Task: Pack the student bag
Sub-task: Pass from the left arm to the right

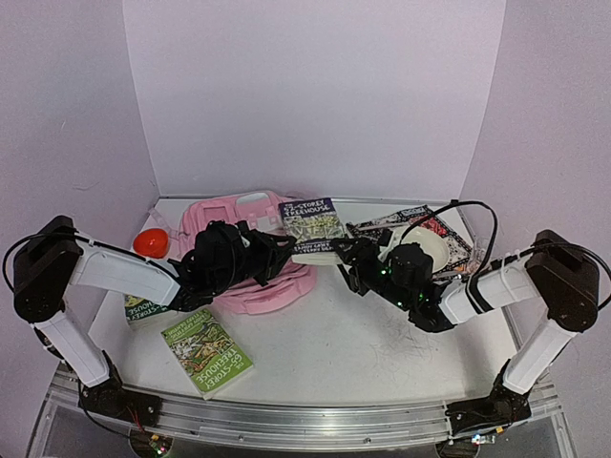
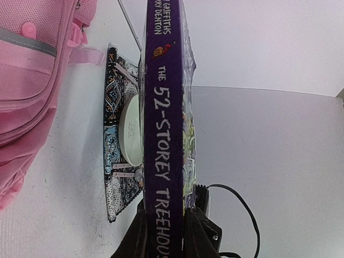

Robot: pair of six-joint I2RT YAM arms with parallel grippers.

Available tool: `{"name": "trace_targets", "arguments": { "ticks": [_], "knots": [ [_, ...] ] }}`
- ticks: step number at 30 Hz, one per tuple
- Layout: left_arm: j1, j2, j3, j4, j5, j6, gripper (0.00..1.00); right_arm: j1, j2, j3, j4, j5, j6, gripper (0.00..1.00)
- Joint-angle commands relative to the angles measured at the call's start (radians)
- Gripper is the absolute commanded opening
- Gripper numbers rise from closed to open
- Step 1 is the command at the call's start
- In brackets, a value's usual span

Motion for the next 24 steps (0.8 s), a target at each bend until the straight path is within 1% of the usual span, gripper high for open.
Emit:
{"name": "trace_targets", "arguments": {
  "ticks": [1,3,10,12,15,18,19,24],
  "knots": [
    [-0.011,-0.068,0.012,0.124,0.019,-0.005,0.00,-0.013,-0.043,0.013,0.358,0.017,-0.029,0.60],
    [-0.012,-0.067,0.013,0.124,0.021,-0.009,0.00,-0.016,-0.037,0.021,0.363,0.003,-0.033,0.58],
    [-0.013,-0.051,0.014,0.124,0.064,-0.027,0.01,-0.039,-0.017,0.034,0.415,-0.058,-0.064,0.42],
    [-0.013,-0.056,-0.002,0.124,0.065,-0.024,0.06,-0.049,-0.013,0.032,0.433,-0.086,-0.066,0.34],
    [-0.005,-0.089,-0.039,0.123,0.045,0.004,0.13,-0.061,-0.016,0.027,0.443,-0.114,-0.073,0.18],
    [0.015,-0.123,-0.078,0.112,0.044,0.047,0.27,-0.069,-0.024,0.022,0.446,-0.146,-0.083,0.02],
    [0.024,-0.133,-0.086,0.102,0.050,0.067,0.30,-0.072,-0.026,0.022,0.446,-0.158,-0.085,0.00],
    [0.079,-0.174,-0.095,0.023,0.118,0.204,0.41,-0.088,-0.029,0.029,0.453,-0.200,-0.083,0.00]
  ]
}}
